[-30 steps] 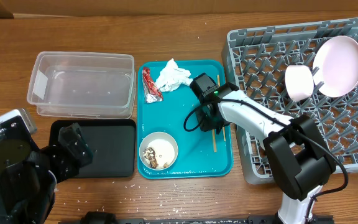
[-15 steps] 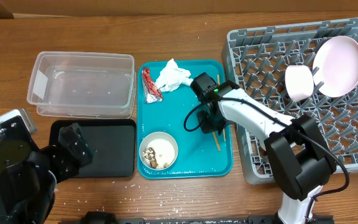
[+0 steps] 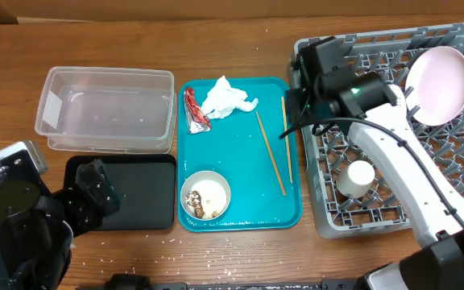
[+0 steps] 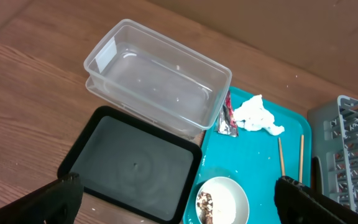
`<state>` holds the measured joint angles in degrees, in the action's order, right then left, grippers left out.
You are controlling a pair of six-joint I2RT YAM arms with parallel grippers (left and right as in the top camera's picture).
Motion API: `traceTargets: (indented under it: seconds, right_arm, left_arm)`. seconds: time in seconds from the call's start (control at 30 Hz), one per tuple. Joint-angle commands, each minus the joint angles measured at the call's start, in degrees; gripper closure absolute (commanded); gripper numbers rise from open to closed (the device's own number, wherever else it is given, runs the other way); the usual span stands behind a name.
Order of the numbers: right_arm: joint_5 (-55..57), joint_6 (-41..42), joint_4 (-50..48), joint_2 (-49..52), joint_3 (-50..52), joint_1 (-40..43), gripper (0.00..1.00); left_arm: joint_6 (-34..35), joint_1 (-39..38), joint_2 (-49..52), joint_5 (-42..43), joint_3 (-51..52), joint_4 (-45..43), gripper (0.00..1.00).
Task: Sort waste into correct bins and load items into the dishwasher
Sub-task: 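Grasp one wooden chopstick on the teal tray with the right gripper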
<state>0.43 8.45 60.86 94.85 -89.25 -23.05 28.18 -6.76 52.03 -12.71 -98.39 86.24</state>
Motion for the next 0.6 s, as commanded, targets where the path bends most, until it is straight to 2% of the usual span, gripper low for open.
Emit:
traceTargets:
  seconds: [0.0,0.1,0.2,0.4,0.47,0.57]
  right_arm:
    - [-4.13,-2.56,-0.33,4.48,3.65,-4.11,0.76]
    - [-3.08,-2.54,-2.49,7.28,6.36,-6.75,0.62]
    - [0.81,-2.49,-5.62,9.94,8.87,-8.07,0.56]
    - [0.13,-3.02,-8.92,15.1,10.67,-8.15,0.57]
    - [-0.98,-4.48,-9.01,17.4,10.99,-8.26,0.62]
    - [-0.96,-4.44,-9.25,21.16,11.41,-8.63,0.62]
  left_arm:
    - [0.15,-0.39,0.07,-1.01,-0.13,0.13,0.0]
    - [0.15,-0.39,0.07,-1.01,-0.13,0.13,0.0]
    - [0.15,-0.39,0.07,-1.01,-0.13,0.13,0.0]
    - [0.15,-0.39,0.07,-1.01,-0.13,0.13,0.0]
    - [0.15,-0.39,0.07,-1.01,-0.13,0.13,0.0]
    - [0.13,-0.39,0.07,-1.01,-0.13,0.13,0.0]
